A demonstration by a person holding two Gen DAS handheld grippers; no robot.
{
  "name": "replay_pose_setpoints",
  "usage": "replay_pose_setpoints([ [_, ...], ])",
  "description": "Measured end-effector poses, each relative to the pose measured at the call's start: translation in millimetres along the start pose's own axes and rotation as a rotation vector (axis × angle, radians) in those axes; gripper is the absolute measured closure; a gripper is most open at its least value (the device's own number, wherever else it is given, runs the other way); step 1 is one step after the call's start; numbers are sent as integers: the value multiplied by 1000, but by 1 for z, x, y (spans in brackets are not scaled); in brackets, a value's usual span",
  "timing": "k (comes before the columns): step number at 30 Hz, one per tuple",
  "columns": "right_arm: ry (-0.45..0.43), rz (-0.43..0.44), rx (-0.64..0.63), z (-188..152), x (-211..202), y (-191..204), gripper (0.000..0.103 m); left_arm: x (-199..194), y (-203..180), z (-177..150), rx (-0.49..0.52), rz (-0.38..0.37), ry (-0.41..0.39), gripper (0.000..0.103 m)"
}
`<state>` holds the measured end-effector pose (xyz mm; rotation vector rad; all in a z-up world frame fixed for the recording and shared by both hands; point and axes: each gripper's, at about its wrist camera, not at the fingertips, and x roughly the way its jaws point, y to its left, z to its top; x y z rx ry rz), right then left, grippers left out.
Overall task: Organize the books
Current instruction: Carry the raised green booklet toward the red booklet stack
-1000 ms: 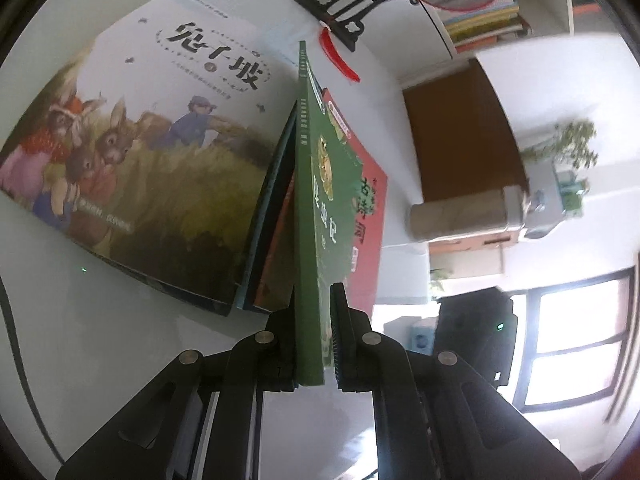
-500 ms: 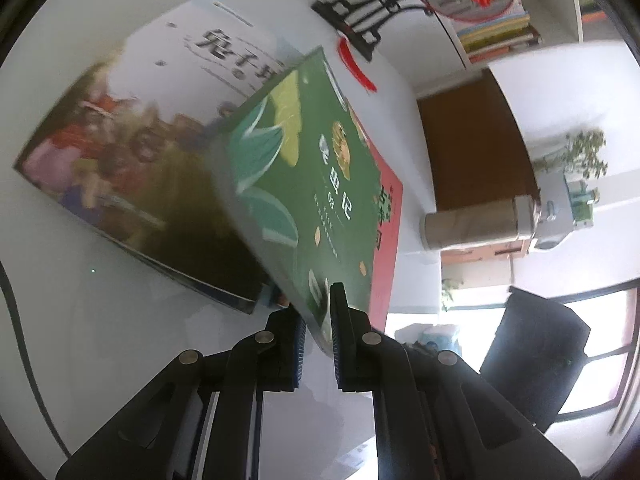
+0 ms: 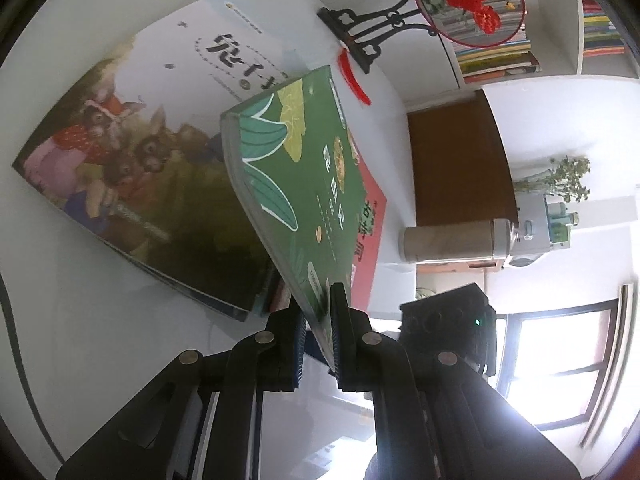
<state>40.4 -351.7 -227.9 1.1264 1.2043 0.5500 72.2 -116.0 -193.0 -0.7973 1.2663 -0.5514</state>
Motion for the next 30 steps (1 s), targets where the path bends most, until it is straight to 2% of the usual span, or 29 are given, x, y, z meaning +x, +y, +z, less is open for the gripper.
replay_pose_setpoints([
  [2,-31,68,34,3,-3,-4,49,3,-3,-1,10,5,11,95],
  [4,-66,98,62,3,-12,-7,51,4,-4,-1,19,20,7,95],
  [5,-81,105,68,3,-13,-7,57,2,-3,0,20,26,-1,94],
  [6,-91,99,68,2,-14,-6,74,1,-2,1,17,29,0,94],
  [7,-94,78,66,2,-15,-6,86,2,0,2,12,24,9,94],
  [9,-104,79,63,-1,-19,-6,89,3,1,0,27,50,15,91],
  [13,-126,-82,-60,-1,-15,20,90,4,3,-7,60,128,0,82],
  [18,-121,-225,-200,-9,-18,42,91,-1,19,-10,16,124,-15,82],
  [23,-100,-214,-184,-10,-23,40,91,-2,26,-12,-8,97,-32,85],
  [26,-107,-193,-172,-9,-26,35,91,-1,21,-14,15,102,-22,85],
  [30,-116,-196,-167,-7,-25,37,91,-4,13,-20,94,170,17,85],
])
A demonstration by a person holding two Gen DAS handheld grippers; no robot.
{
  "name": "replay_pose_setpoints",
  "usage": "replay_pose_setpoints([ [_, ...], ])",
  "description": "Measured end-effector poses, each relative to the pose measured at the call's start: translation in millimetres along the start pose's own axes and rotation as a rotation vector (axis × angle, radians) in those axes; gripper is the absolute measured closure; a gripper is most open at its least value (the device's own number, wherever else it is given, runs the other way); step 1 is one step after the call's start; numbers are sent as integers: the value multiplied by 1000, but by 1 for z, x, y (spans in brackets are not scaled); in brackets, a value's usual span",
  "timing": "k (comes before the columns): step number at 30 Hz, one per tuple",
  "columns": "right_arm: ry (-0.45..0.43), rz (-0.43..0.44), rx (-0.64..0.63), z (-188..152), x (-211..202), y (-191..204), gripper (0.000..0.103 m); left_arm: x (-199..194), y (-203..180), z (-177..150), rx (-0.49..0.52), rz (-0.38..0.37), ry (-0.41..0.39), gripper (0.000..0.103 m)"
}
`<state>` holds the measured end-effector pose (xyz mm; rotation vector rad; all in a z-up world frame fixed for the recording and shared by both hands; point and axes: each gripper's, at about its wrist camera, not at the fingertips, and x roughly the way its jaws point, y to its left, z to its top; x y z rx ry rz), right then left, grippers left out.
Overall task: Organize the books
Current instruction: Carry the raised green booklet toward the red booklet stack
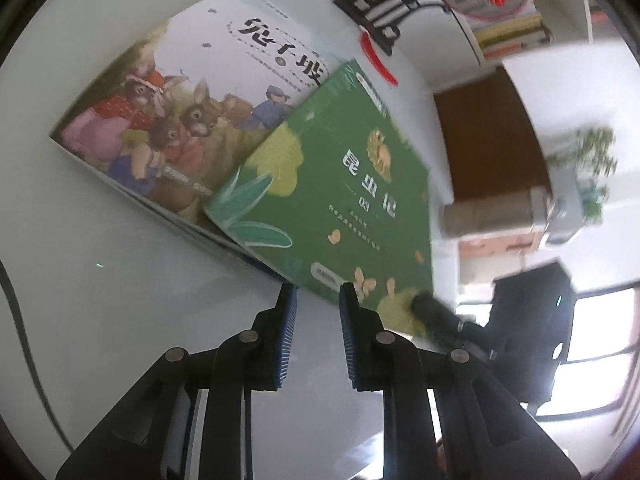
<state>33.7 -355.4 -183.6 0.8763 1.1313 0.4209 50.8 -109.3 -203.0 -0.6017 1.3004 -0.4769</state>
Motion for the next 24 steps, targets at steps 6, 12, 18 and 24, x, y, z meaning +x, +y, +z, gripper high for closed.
replay_pose_setpoints([
  [6,11,-74,-16,7,-1,-11,91,-19,-8,14,126,137,-41,82],
  [12,10,-102,-37,10,3,-14,91,2,-18,65,142,231,-133,76],
  [18,26,-114,-44,12,6,-17,91,26,-24,67,191,236,-80,75],
  [24,43,-141,-30,8,-1,-23,89,9,-12,35,153,166,-1,75],
])
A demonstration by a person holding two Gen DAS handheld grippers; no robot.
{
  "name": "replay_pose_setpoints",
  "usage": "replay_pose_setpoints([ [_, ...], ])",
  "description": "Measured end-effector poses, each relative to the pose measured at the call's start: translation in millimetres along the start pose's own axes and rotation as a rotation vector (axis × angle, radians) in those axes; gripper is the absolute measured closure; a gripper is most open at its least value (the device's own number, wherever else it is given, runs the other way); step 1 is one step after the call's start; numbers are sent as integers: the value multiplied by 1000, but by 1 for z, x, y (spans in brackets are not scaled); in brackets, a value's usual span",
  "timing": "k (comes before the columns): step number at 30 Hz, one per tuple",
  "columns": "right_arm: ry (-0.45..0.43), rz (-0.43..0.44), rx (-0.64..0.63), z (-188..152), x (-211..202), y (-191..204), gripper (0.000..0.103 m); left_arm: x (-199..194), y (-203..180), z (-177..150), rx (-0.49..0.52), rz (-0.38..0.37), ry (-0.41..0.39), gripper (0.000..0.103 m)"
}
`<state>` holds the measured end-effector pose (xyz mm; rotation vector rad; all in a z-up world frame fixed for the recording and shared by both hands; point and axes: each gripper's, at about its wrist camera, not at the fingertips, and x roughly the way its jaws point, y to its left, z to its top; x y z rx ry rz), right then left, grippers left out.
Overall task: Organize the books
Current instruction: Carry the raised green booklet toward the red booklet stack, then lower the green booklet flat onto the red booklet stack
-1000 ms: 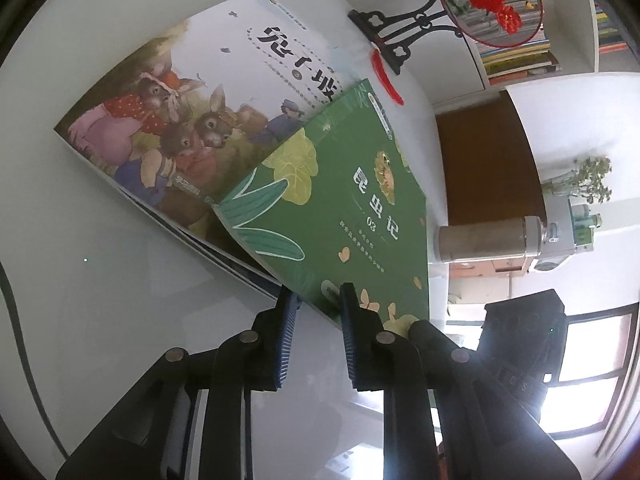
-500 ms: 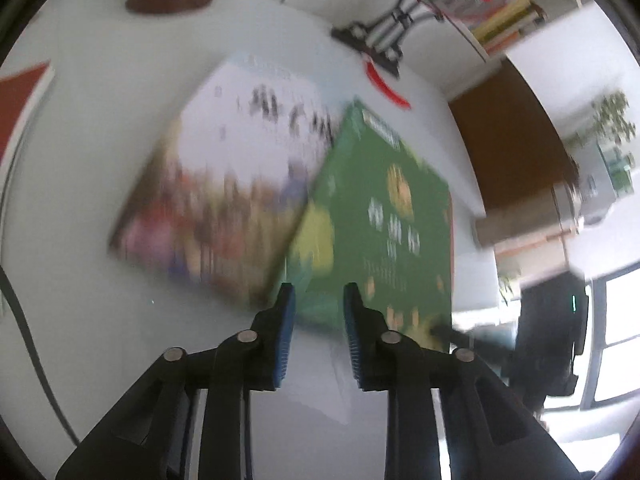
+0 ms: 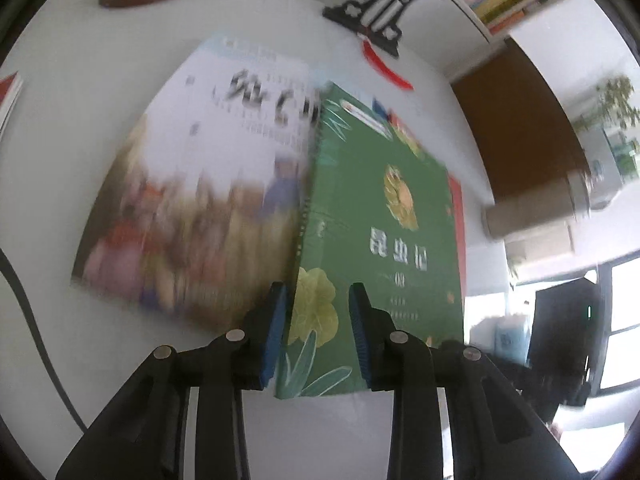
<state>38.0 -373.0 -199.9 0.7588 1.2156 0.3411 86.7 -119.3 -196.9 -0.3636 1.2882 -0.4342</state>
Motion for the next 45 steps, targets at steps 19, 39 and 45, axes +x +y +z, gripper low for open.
replay_pose_setpoints([
  [19,69,32,12,-13,14,-11,59,-1,16,-34,-106,-71,8,76],
  [39,-52,-163,-366,-38,11,65,83,-20,-39,-40,150,8,-102,91],
  [45,-76,-229,-534,-44,16,102,83,-51,-22,-39,132,23,-150,91],
])
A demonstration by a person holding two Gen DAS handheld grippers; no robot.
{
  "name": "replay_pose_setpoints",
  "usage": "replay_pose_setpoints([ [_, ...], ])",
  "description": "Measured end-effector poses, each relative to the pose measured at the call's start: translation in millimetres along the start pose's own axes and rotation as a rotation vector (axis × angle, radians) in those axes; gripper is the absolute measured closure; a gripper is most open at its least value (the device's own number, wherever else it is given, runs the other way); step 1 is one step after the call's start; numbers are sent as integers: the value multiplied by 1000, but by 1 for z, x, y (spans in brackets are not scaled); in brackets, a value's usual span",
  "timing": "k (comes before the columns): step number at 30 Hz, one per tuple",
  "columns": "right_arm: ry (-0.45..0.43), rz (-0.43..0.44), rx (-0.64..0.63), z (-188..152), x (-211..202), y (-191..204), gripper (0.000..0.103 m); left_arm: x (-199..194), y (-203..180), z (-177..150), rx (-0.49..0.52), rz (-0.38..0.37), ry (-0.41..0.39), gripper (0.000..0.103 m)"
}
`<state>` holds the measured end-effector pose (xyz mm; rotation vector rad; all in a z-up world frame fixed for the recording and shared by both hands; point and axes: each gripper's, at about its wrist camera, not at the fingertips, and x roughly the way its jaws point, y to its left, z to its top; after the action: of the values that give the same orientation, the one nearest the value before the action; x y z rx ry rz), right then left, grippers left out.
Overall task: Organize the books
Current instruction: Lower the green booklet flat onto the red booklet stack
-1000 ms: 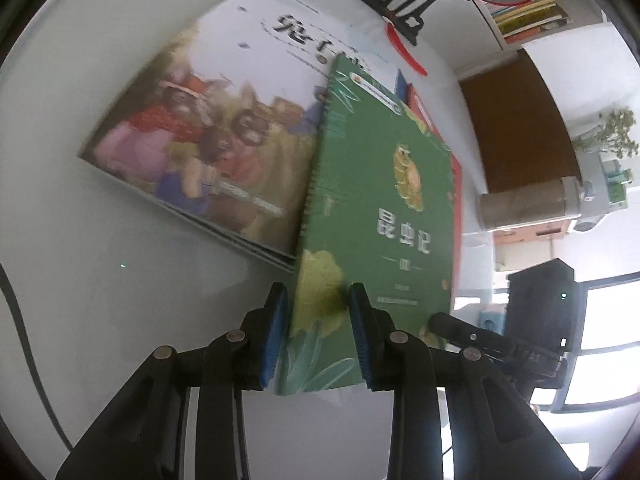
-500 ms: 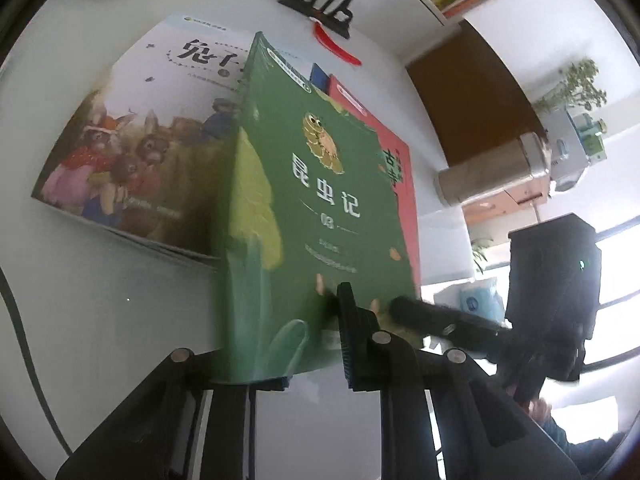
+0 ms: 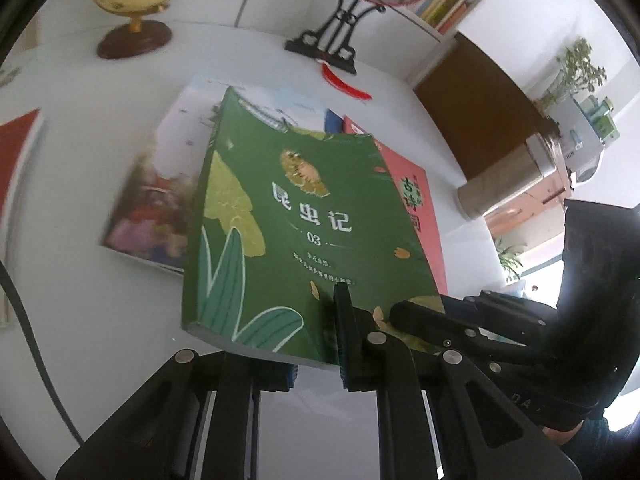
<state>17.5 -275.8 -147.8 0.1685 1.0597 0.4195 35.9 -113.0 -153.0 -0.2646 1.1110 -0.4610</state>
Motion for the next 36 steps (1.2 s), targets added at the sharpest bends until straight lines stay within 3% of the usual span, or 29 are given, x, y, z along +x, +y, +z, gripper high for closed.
replay_pose_setpoints([
  [6,-8,6,-126,18,11,53,83,-40,42,5,-57,39,-58,91],
  [18,-34,117,-267,69,58,186,83,-143,163,16,-189,103,-213,91],
  [28,-4,148,-327,96,132,274,83,-162,254,21,-238,137,-226,91],
  [36,36,140,-321,105,168,293,83,-152,293,19,-256,113,-194,91],
])
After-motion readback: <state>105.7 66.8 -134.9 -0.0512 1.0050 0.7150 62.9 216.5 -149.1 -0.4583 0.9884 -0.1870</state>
